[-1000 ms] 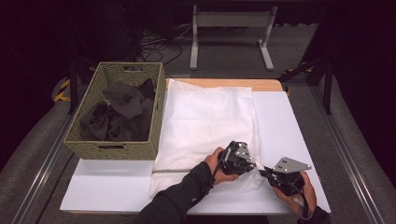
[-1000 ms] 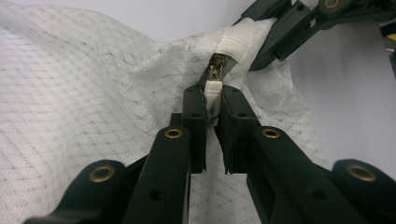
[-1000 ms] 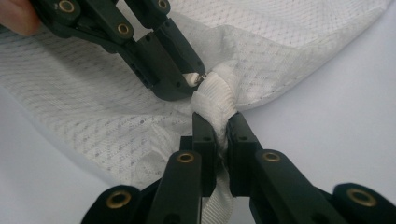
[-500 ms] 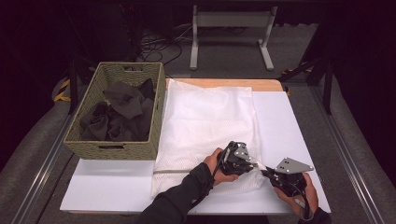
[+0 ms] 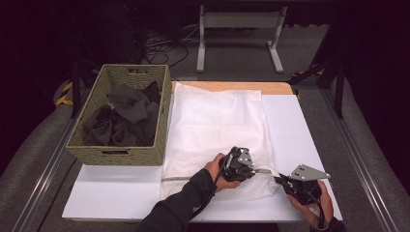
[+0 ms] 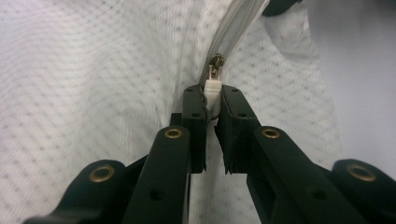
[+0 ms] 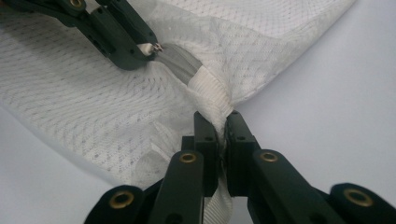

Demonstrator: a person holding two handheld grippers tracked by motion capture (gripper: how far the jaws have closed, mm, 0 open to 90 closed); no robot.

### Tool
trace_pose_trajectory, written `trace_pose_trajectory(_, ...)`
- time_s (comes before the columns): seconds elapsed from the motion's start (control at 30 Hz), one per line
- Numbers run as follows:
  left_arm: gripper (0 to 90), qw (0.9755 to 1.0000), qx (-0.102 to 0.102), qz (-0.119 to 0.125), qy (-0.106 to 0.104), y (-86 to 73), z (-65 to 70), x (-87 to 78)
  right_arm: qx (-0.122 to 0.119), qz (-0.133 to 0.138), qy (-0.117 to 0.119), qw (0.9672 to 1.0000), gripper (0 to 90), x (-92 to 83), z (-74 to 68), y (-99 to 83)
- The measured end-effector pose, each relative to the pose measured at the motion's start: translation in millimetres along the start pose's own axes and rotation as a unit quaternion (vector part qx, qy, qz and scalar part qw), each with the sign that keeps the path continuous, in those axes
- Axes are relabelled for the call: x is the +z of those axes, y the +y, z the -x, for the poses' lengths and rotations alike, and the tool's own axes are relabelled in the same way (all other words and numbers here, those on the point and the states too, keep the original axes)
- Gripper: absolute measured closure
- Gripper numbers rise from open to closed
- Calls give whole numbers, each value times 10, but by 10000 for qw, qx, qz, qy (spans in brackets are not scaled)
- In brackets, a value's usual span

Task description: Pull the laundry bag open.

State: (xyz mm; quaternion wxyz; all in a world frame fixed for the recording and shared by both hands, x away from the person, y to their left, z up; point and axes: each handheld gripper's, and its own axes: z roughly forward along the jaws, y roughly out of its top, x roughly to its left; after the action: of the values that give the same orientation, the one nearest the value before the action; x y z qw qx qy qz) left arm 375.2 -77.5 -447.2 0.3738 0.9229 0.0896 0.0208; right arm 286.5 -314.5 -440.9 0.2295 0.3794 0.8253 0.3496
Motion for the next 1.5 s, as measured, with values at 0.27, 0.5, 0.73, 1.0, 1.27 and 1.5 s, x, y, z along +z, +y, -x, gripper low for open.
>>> trace_pose_trajectory(0.27, 816, 9998, -114, -136, 129, -175, -35, -141, 62, -10, -11, 10000, 862, -10, 29, -13)
trace_pose_trajectory(0.5, 816, 9994, -168, -220, 207, -361, -51, -339, 115, 0, -5, 9999, 862, -33, 39, -26)
trace_pose_trajectory(0.73, 816, 9989, -284, -218, 313, -580, -79, -547, 152, -23, 14, 9999, 862, -41, 55, -33)
trace_pose_trajectory(1.0, 816, 9977, -419, -228, 484, -803, -58, -785, 150, -33, 12, 9999, 862, -54, 46, -43)
trace_pose_trajectory(1.27, 816, 9960, -504, -307, 664, -1033, -52, -961, 162, -46, 19, 9999, 862, -61, 42, -51)
trace_pose_trajectory(1.5, 816, 9937, -720, -240, 820, -1308, -39, -1217, 196, -75, 14, 9998, 862, -65, 41, -57)
